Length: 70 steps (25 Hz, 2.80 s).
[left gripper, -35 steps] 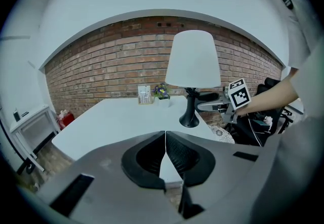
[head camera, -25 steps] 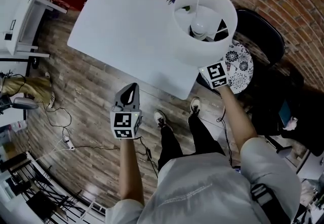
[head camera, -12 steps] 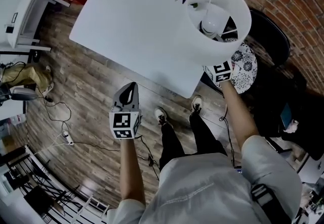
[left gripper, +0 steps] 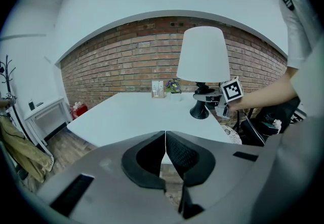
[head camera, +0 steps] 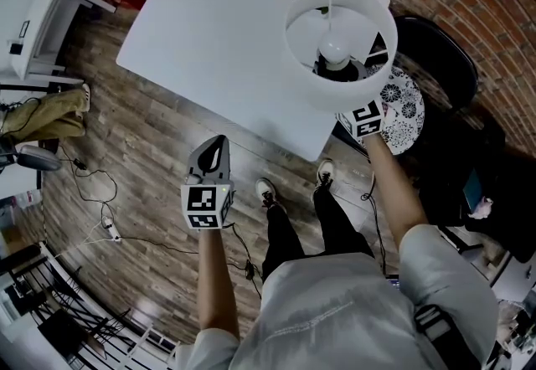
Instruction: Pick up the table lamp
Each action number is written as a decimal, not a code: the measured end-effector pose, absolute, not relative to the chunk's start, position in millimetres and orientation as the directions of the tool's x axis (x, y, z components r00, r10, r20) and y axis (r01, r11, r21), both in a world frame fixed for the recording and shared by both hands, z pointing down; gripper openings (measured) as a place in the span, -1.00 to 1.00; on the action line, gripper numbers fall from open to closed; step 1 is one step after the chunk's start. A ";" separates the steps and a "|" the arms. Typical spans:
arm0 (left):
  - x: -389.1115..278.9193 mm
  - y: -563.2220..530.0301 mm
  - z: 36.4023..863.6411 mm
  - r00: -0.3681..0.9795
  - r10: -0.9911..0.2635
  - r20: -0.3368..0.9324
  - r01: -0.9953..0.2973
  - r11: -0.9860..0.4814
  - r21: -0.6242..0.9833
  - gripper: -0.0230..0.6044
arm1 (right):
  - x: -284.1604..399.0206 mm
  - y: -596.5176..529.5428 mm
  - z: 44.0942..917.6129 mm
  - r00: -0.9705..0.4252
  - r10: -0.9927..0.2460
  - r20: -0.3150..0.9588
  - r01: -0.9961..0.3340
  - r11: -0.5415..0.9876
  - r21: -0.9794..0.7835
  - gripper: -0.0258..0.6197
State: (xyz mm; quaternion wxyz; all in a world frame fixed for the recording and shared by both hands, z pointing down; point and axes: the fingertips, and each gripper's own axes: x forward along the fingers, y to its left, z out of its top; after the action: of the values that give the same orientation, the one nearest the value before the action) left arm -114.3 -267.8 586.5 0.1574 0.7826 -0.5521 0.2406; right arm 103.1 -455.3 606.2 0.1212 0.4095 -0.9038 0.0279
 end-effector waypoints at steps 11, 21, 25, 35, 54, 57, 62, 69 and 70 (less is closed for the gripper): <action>-130.1 -250.3 571.2 0.285 -0.791 0.540 -0.932 -0.360 -0.034 -0.88 | 91.8 -436.6 581.2 -0.658 -0.719 0.226 -0.741 0.672 -0.020 -0.44; -165.8 -234.1 582.5 0.268 -0.776 0.571 -0.930 -0.363 -0.057 -0.88 | 74.8 -418.5 597.2 -0.634 -0.747 0.201 -0.769 0.636 -0.063 -0.44; -171.7 -237.7 576.1 0.264 -0.785 0.560 -0.931 -0.359 -0.064 -0.88 | 77.1 -421.7 577.0 -0.629 -0.760 0.166 -0.776 0.628 -0.062 -0.44; -154.2 -261.4 531.5 0.311 -0.824 0.473 -0.917 -0.391 -0.078 -0.88 | 100.2 -422.5 497.2 -0.586 -0.800 0.128 -0.807 0.590 -0.009 -0.44; -103.1 -312.4 405.2 0.455 -0.861 0.226 -0.862 -0.490 -0.128 -0.88 | 174.1 -333.2 379.6 -0.435 -0.885 0.165 -0.892 0.449 0.056 -0.44; -97.2 -315.6 391.8 0.473 -0.858 0.200 -0.854 -0.502 -0.136 -0.88 | 180.8 -320.8 369.5 -0.417 -0.895 0.156 -0.902 0.429 0.052 -0.44; -92.9 -317.5 370.5 0.494 -0.856 0.153 -0.846 -0.514 -0.143 -0.88 | 183.5 -300.7 358.7 -0.404 -0.905 0.133 -0.909 0.413 0.051 -0.44; -68.0 -314.0 356.9 0.538 -0.833 0.129 -0.817 -0.553 -0.160 -0.88 | 191.2 -281.8 352.8 -0.392 -0.910 0.135 -0.912 0.404 0.072 -0.44; -63.9 -313.2 356.5 0.544 -0.829 0.129 -0.813 -0.559 -0.164 -0.88 | 192.5 -280.2 352.8 -0.392 -0.910 0.137 -0.912 0.404 0.073 -0.44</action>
State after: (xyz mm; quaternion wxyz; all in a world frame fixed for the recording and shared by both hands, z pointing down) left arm -63.9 -313.2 356.5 -0.0421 0.8776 -0.4678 0.0959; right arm 192.5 -280.2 352.8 0.0775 0.5460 -0.8342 0.0069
